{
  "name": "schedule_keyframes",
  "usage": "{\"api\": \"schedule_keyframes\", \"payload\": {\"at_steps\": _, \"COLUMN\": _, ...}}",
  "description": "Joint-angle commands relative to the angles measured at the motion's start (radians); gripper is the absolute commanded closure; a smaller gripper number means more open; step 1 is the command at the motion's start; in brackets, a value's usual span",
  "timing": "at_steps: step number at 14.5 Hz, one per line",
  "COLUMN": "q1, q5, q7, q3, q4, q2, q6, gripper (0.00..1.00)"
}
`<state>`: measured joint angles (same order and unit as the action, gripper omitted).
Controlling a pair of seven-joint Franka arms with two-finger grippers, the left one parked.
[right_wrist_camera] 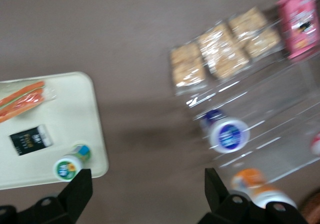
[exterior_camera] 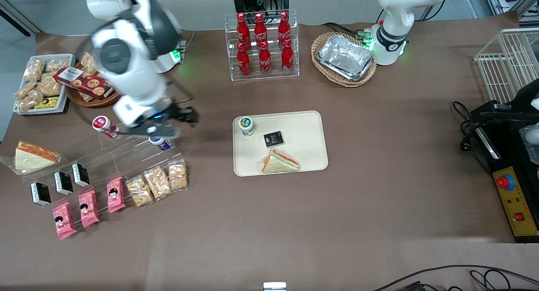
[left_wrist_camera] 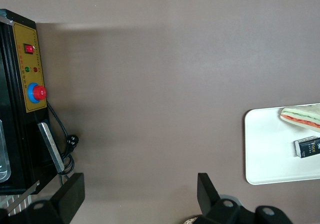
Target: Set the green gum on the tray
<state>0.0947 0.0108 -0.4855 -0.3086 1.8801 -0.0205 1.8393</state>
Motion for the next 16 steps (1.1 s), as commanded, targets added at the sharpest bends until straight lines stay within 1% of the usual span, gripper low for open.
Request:
{"api": "schedule_keyframes", "payload": {"at_steps": 1, "q1": -0.003, "q5": 0.020, "q7": 0.235, "q3": 0.164, "q4": -0.113, "q2": -0.015, "q6": -0.136, "gripper": 0.00}}
{"api": "schedule_keyframes", "payload": {"at_steps": 3, "q1": -0.006, "q5": 0.020, "q7": 0.362, "q3": 0.256, "q4": -0.116, "q2": 0.003, "q6": -0.170, "gripper": 0.00}}
{"api": "schedule_keyframes", "payload": {"at_steps": 6, "q1": -0.004, "q5": 0.020, "q7": 0.487, "q3": 0.367, "q4": -0.118, "q2": 0.016, "q6": -0.169, "gripper": 0.00}}
{"api": "schedule_keyframes", "payload": {"at_steps": 11, "q1": -0.007, "q5": 0.005, "q7": 0.508, "q3": 0.434, "q4": -0.173, "q2": 0.010, "q6": -0.167, "gripper": 0.00}}
{"api": "schedule_keyframes", "payload": {"at_steps": 14, "q1": -0.009, "q5": 0.009, "q7": 0.597, "q3": 0.485, "q4": -0.187, "q2": 0.010, "q6": -0.170, "gripper": 0.00}}
{"api": "schedule_keyframes", "payload": {"at_steps": 16, "q1": -0.007, "q5": 0.006, "q7": 0.605, "q3": 0.490, "q4": -0.185, "q2": 0.010, "q6": -0.175, "gripper": 0.00}}
